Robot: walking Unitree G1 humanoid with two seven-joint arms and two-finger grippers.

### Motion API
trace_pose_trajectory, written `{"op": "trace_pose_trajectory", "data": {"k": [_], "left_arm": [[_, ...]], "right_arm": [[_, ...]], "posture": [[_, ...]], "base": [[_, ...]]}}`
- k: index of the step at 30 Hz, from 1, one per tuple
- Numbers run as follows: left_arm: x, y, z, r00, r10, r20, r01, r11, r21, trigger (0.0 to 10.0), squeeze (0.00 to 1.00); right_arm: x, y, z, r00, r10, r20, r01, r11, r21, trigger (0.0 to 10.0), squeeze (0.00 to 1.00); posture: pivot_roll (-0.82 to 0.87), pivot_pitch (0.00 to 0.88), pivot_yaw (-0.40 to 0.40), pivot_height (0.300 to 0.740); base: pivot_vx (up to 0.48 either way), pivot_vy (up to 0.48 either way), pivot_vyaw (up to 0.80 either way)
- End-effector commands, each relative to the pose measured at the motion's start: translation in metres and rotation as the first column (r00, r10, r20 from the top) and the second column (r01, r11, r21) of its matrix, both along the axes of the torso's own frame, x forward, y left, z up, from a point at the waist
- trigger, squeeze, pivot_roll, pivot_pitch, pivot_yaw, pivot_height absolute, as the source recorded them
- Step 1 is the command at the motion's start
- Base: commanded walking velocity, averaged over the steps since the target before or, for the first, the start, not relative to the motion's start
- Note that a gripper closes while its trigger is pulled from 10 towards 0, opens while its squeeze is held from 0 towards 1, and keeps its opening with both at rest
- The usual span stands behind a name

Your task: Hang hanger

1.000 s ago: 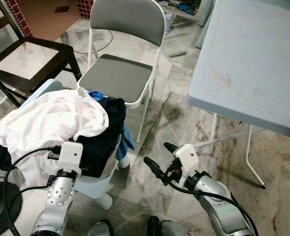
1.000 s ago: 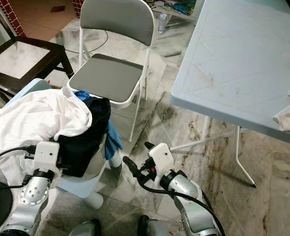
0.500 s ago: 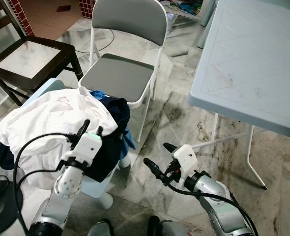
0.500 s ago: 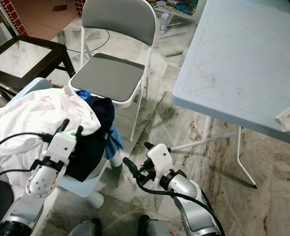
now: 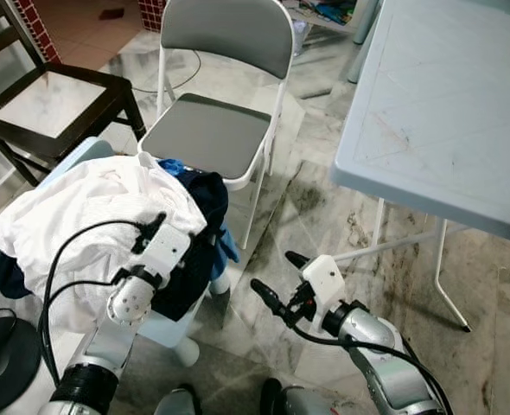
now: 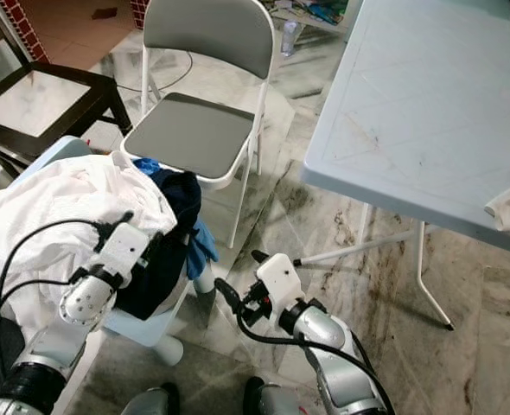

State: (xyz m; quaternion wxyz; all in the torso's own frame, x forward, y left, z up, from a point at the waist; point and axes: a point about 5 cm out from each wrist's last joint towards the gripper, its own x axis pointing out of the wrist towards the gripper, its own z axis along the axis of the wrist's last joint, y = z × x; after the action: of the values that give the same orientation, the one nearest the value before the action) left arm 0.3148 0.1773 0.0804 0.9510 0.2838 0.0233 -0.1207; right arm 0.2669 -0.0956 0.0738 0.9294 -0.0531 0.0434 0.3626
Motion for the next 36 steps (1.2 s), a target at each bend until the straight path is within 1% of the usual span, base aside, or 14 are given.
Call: {"op": "trace_pose_trajectory", "data": {"k": [1,2,3,4,6,7,14,18,22,23,24,26,34,36], "left_arm": [[-0.001,-0.001,-0.009,0.998,-0.014,-0.059,0.015,1.0,0.016,10.0,1.0],[0.001,-0.001,-0.015,0.994,-0.007,-0.11,0.008,1.0,0.005,10.0,1.0],[0.002,0.0,-0.018,0.991,0.0,-0.136,0.0,1.0,0.002,9.3,0.74],[0.003,0.0,-0.019,0.989,0.008,-0.149,-0.008,1.0,0.0,7.6,0.56],[0.003,0.0,-0.019,0.989,0.008,-0.149,-0.008,1.0,0.0,7.6,0.56],[0.005,0.001,-0.019,0.988,0.011,-0.157,-0.012,1.0,-0.005,0.0,0.0],[0.011,0.008,-0.011,0.992,0.04,-0.12,-0.043,0.999,-0.021,0.0,0.0],[0.012,0.011,-0.007,0.994,0.079,-0.073,-0.082,0.996,-0.037,0.0,0.0],[0.012,0.016,0.0,0.989,0.147,-0.009,-0.147,0.985,-0.084,0.0,0.0],[0.011,0.018,0.0,0.985,0.172,-0.003,-0.171,0.978,-0.119,0.0,0.0],[0.011,0.018,0.0,0.985,0.172,-0.003,-0.171,0.978,-0.119,0.0,0.0],[0.009,0.02,-0.001,0.979,0.202,-0.003,-0.2,0.967,-0.156,0.0,0.0],[0.001,0.028,-0.003,0.97,0.242,0.02,-0.234,0.955,-0.182,0.0,0.0],[0.0,0.029,0.0,0.967,0.25,0.053,-0.235,0.952,-0.196,0.0,0.0]], "right_arm": [[-0.005,-0.001,-0.006,1.0,-0.011,-0.022,0.011,1.0,-0.007,10.0,0.0],[-0.005,-0.001,-0.006,1.0,-0.013,-0.023,0.012,1.0,-0.006,10.0,0.0],[-0.005,-0.001,-0.006,1.0,-0.013,-0.022,0.013,1.0,-0.006,10.0,0.0],[-0.005,-0.001,-0.006,1.0,-0.014,-0.022,0.014,1.0,-0.006,10.0,0.0],[-0.005,-0.001,-0.006,1.0,-0.014,-0.022,0.014,1.0,-0.006,10.0,0.0],[-0.006,-0.001,-0.006,1.0,-0.014,-0.021,0.014,1.0,-0.006,10.0,0.0],[-0.007,-0.002,-0.005,1.0,-0.023,-0.018,0.023,1.0,-0.006,10.0,0.0],[-0.006,-0.001,-0.005,1.0,-0.027,-0.014,0.027,1.0,-0.005,10.0,0.0],[-0.004,-0.001,-0.004,1.0,-0.029,-0.007,0.029,1.0,-0.008,10.0,0.0],[-0.004,-0.001,-0.004,1.0,-0.03,-0.007,0.03,1.0,-0.008,10.0,0.0],[-0.004,-0.001,-0.004,1.0,-0.03,-0.007,0.03,1.0,-0.008,10.0,0.0],[-0.003,-0.001,-0.004,1.0,-0.03,-0.006,0.03,1.0,-0.008,10.0,0.0],[-0.001,-0.001,-0.004,1.0,-0.03,-0.004,0.03,0.999,-0.012,10.0,0.0],[-0.001,-0.001,-0.004,1.0,-0.031,-0.004,0.031,0.999,-0.013,10.0,0.0]], "posture": [[0.14,0.247,-0.057,0.74],[0.14,0.248,-0.057,0.74],[0.14,0.248,-0.056,0.74],[0.13,0.248,-0.056,0.74],[0.13,0.248,-0.056,0.74],[0.13,0.248,-0.056,0.74],[0.13,0.248,-0.054,0.74],[0.13,0.247,-0.055,0.74],[0.14,0.246,-0.055,0.74],[0.14,0.246,-0.055,0.74],[0.14,0.246,-0.055,0.74],[0.14,0.245,-0.056,0.74],[0.15,0.244,-0.059,0.74],[0.15,0.244,-0.06,0.74]], "base": [[0.0,0.0,0.0],[0.0,0.0,0.0],[0.0,0.0,0.0],[0.0,0.0,0.0],[0.0,0.0,0.0],[0.0,0.0,0.0],[0.0,0.0,0.0],[0.0,0.0,0.0],[0.0,0.0,0.0],[0.0,0.0,0.0],[0.0,0.0,0.0],[0.0,0.0,0.0],[0.0,0.0,0.0],[0.0,0.0,0.0]]}}
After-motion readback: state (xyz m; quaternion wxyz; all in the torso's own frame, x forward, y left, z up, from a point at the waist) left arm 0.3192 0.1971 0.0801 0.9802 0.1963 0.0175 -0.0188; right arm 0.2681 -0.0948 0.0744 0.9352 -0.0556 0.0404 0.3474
